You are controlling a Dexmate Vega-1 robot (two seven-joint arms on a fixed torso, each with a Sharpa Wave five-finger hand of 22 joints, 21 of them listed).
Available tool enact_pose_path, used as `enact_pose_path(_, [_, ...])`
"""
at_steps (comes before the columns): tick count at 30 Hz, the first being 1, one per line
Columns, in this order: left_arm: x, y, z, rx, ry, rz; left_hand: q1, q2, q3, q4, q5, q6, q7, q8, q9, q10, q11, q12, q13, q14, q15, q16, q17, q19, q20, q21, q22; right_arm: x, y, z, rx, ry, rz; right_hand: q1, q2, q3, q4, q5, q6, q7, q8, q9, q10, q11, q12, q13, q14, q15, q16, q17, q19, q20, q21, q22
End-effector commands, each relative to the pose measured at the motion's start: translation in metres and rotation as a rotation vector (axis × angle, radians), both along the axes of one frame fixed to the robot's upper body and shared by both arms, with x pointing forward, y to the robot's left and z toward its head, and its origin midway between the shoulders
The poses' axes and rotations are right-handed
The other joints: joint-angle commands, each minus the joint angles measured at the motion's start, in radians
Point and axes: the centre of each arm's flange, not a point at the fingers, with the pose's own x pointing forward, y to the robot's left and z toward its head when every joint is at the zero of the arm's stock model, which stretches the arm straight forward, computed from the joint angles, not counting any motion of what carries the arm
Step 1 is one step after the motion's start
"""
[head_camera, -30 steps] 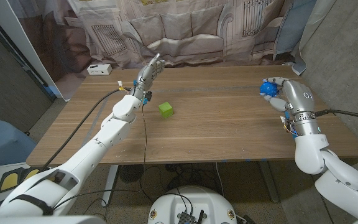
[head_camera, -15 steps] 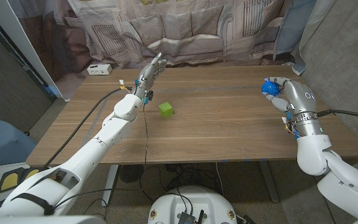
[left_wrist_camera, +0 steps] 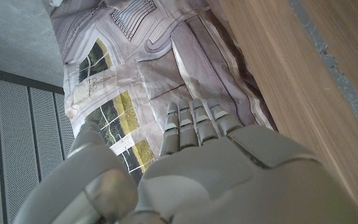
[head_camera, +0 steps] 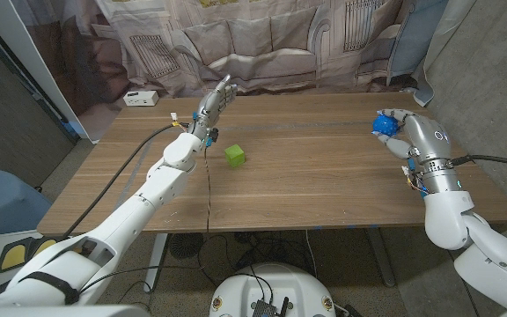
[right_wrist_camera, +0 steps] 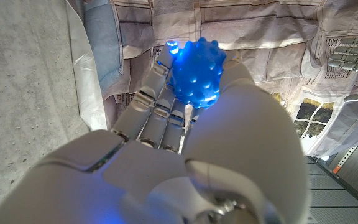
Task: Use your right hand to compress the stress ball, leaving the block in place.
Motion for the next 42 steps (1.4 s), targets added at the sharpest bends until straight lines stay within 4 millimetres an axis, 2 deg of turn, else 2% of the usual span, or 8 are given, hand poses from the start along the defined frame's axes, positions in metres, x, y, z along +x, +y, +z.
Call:
enact_pose_path(1, [0.0019,-0.0009,-0.0008,-0.001,0.003,-0.005,0.002,0.011,0.003,-0.007,-0.002,0.006,0.000,0.003,0.005,0.004,-0.004,-0.001,0.005,0.007,0.000,0.001,0.003,-0.003,0.005,0.003,0.001,-0.0040,-0.0028,0.0008,-0.021,0.031,-0.014,-0.015,0.000,-0.006,0.000,0.000,-0.008,-0.001,-0.001,-0.001,-0.008,0.000,-0.001,-0.001,-0.004,-0.039,-0.003,-0.001,-0.003,-0.006,-0.008,0.002])
enact_pose_path(23, [0.0028,0.0031,-0.0054,-0.003,0.014,-0.009,0.001,0.012,0.004,-0.008,-0.002,0.007,0.001,0.003,0.005,0.004,-0.006,-0.001,0.005,0.007,0.000,0.001,0.003,-0.003,0.004,0.003,0.001,-0.0065,-0.0021,0.0005,-0.076,0.158,-0.004,-0.025,0.004,-0.003,-0.002,0.005,-0.004,-0.001,0.006,-0.008,0.002,0.002,0.009,-0.003,0.003,-0.041,0.003,-0.007,0.002,-0.005,-0.012,0.002])
enact_pose_path(42, [-0.0055,0.0068,-0.0030,0.005,0.003,-0.003,0.000,0.012,0.006,-0.009,-0.002,0.007,0.002,0.003,0.005,0.006,-0.006,0.000,0.005,0.007,-0.001,0.002,0.003,-0.003,0.003,0.003,0.001,-0.0039,-0.0008,-0.0018,-0.105,0.256,0.000,-0.031,0.011,0.000,-0.004,0.007,0.003,0.003,0.010,-0.013,0.008,0.001,0.013,-0.005,0.011,-0.043,0.009,-0.009,0.011,-0.003,-0.013,0.002])
